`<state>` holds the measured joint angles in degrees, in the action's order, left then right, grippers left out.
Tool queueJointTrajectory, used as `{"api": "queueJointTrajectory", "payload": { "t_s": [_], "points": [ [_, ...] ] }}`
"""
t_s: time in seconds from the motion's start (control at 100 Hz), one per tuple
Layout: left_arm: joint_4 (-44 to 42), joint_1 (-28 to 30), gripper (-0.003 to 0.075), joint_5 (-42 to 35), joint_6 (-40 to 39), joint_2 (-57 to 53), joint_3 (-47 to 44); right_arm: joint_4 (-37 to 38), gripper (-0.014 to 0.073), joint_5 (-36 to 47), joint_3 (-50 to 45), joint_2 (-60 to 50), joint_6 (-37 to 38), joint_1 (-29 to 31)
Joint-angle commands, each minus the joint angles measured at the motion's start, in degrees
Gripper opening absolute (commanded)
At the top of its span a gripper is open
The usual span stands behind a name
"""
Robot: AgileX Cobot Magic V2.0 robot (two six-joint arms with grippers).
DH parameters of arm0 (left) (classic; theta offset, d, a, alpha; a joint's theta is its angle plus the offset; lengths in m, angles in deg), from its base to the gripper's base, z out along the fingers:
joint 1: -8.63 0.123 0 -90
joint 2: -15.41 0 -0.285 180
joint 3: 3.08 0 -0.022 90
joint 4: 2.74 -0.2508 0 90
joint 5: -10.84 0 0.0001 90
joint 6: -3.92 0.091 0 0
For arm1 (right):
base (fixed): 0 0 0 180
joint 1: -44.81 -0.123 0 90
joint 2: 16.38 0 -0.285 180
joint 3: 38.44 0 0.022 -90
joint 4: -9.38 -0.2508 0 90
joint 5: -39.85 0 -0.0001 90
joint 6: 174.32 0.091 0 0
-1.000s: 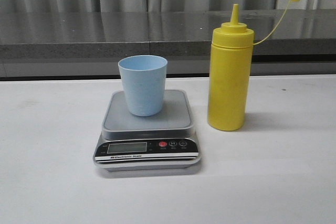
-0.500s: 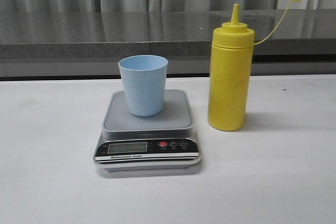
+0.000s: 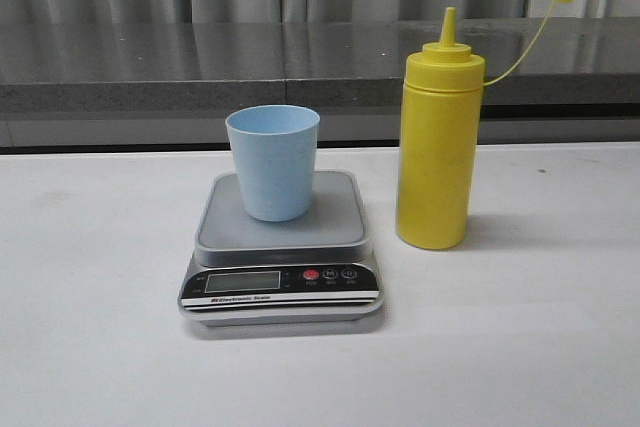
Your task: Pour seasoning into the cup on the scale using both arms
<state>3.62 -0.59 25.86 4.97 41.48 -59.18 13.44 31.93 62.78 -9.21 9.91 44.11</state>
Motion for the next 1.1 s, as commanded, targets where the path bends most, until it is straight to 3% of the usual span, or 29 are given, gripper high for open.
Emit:
{"api": "queueJointTrajectory", "payload": {
  "t_s": [0.0, 0.18, 0.31, 0.57, 0.94, 1.09],
  "points": [
    [0.2, 0.1, -0.002, -4.5, -0.3, 0.4, 1.6, 0.2, -0.0066, 4.8, 1.2, -1.1, -0.5, 0.3],
    [0.2, 0.1, -0.002, -4.5, -0.3, 0.4, 1.6, 0.2, -0.0066, 4.8, 1.2, -1.1, -0.5, 0.3],
    [-4.4, 0.1, -0.002, -4.6, -0.3, -0.9, 1.0, 0.2, -0.0066, 4.8, 1.2, -1.1, -0.5, 0.3],
    [-5.7, 0.2, -0.002, -5.3, -0.3, -8.2, -8.0, 0.2, -0.0066, 4.8, 1.2, -1.1, -0.5, 0.3],
    [-6.0, 7.9, -0.002, -8.6, -0.4, -20.2, -20.1, 0.2, -0.0066, 4.8, 1.2, -1.1, -0.5, 0.3],
    [-6.0, 9.0, -0.002, -11.3, -0.4, -20.2, -22.2, 0.2, -0.0066, 4.8, 1.2, -1.1, -0.5, 0.3]
  ]
}}
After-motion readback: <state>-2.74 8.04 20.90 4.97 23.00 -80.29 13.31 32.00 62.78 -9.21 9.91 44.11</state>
